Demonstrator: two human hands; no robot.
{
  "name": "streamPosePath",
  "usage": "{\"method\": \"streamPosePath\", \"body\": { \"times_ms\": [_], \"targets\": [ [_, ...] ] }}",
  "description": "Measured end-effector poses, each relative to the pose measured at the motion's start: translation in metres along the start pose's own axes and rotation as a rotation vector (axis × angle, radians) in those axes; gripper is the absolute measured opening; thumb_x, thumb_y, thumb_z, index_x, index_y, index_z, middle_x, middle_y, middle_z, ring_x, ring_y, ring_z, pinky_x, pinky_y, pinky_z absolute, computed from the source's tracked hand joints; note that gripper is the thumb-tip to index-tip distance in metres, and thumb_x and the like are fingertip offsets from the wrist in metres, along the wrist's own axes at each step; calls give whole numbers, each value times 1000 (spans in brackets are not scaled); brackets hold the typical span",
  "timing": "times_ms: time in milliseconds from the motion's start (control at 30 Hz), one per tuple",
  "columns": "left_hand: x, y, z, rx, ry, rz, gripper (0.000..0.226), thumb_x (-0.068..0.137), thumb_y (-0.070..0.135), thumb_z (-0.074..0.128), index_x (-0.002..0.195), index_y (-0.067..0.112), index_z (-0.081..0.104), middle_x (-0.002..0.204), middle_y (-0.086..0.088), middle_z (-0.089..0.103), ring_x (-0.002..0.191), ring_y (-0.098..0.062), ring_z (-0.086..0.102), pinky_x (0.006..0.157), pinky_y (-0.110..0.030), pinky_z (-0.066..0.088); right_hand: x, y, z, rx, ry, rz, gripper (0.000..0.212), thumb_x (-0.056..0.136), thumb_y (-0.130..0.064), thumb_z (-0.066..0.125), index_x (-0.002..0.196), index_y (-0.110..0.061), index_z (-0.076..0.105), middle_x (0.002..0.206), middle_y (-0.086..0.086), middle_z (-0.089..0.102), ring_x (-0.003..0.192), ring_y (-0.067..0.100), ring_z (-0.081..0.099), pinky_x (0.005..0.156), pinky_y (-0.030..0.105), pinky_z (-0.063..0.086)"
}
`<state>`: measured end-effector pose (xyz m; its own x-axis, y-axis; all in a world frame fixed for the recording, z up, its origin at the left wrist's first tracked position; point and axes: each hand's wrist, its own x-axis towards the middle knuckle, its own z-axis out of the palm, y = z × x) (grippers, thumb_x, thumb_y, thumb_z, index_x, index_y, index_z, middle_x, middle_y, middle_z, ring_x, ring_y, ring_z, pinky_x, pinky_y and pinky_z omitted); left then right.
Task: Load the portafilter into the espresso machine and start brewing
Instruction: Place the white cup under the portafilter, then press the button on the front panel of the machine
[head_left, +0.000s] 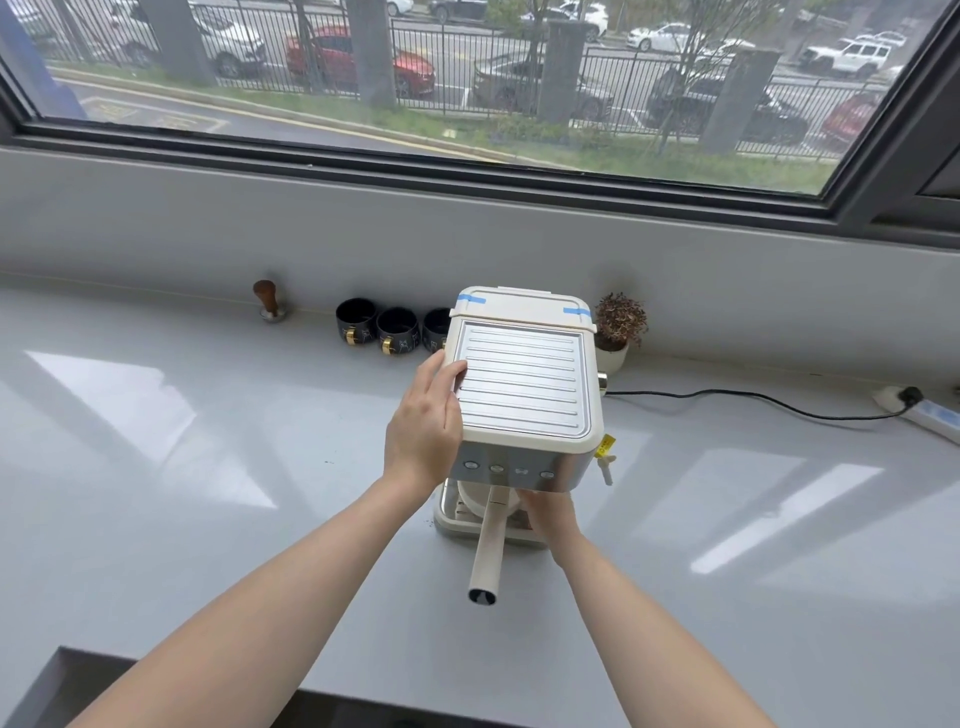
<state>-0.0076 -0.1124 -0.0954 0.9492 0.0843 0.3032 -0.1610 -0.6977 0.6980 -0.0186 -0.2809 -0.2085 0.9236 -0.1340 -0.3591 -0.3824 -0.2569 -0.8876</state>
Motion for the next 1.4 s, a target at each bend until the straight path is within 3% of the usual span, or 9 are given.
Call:
{"method": "streamPosePath", "body": {
  "times_ms": [133, 267, 433, 500, 600, 733, 867, 1033, 1400],
  "targets": [
    [0, 0, 0, 9, -6, -7, 48, 87, 22, 27, 131, 26, 46, 150, 6, 34, 128, -15, 42, 84, -35, 48, -5, 12, -6, -121, 91, 20, 36, 84, -34, 59, 105, -7, 52, 104, 22, 61, 74, 25, 56, 67, 40, 49],
    [-1, -2, -1, 5, -12, -9, 46, 89, 22, 27, 131, 26, 46, 150, 6, 34, 128, -16, 42, 85, -36, 48, -21, 17, -36, -282, 198, -81, 19, 95, -18, 46, 101, -4, 59, 109, 7, 52, 86, 23, 54, 73, 32, 38],
    [0, -5, -2, -34, -26, 3, 48, 89, 25, 25, 131, 24, 47, 151, 4, 33, 130, -17, 41, 91, -40, 47, -38, -10, -79, -167, 571, -281, 18, 96, -6, 43, 103, -6, 60, 105, 6, 57, 87, 23, 56, 74, 34, 42],
    [1, -6, -1, -43, -27, -2, 49, 88, 25, 25, 132, 24, 47, 151, 3, 33, 129, -18, 42, 92, -41, 46, -41, -37, -85, -115, 630, -418, 16, 97, -9, 45, 105, -7, 58, 103, 6, 57, 82, 6, 54, 70, 24, 42],
    [0, -6, 0, -56, -39, -9, 50, 88, 26, 24, 132, 25, 47, 152, 3, 31, 131, -17, 40, 92, -39, 46, -49, -73, -80, -119, 575, -640, 22, 97, -23, 44, 107, -12, 60, 104, -5, 54, 86, -4, 54, 70, 16, 44],
    [-1, -6, -2, -78, -61, -16, 50, 89, 29, 23, 133, 27, 46, 154, 5, 29, 132, -15, 39, 91, -39, 45, -51, -82, -56, -328, 447, -742, 39, 93, -46, 39, 104, -20, 66, 123, 0, 57, 115, 16, 48, 90, 11, 29],
    [-2, -5, -3, -123, -74, -39, 49, 89, 33, 23, 131, 31, 48, 155, 8, 27, 132, -13, 39, 92, -37, 44, -49, -68, -46, -333, 369, -787, 50, 83, -63, 51, 113, -23, 61, 144, 6, 42, 134, 12, 33, 103, 25, 28],
    [-5, -4, -5, -204, -75, -59, 46, 89, 35, 26, 126, 35, 53, 155, 12, 28, 128, -9, 43, 91, -32, 42, -44, -50, -41, -360, 363, -872, 59, 68, -46, 75, 116, -29, 45, 148, 1, 29, 127, 30, 49, 90, 49, 51],
    [-5, -1, -5, -229, -60, -76, 46, 88, 36, 26, 124, 33, 55, 154, 13, 29, 122, -8, 46, 85, -27, 36, -39, -38, -39, -368, 360, -944, 69, 67, -31, 84, 119, -26, 39, 149, 8, 23, 140, 35, 33, 97, 50, 48]
  ]
}}
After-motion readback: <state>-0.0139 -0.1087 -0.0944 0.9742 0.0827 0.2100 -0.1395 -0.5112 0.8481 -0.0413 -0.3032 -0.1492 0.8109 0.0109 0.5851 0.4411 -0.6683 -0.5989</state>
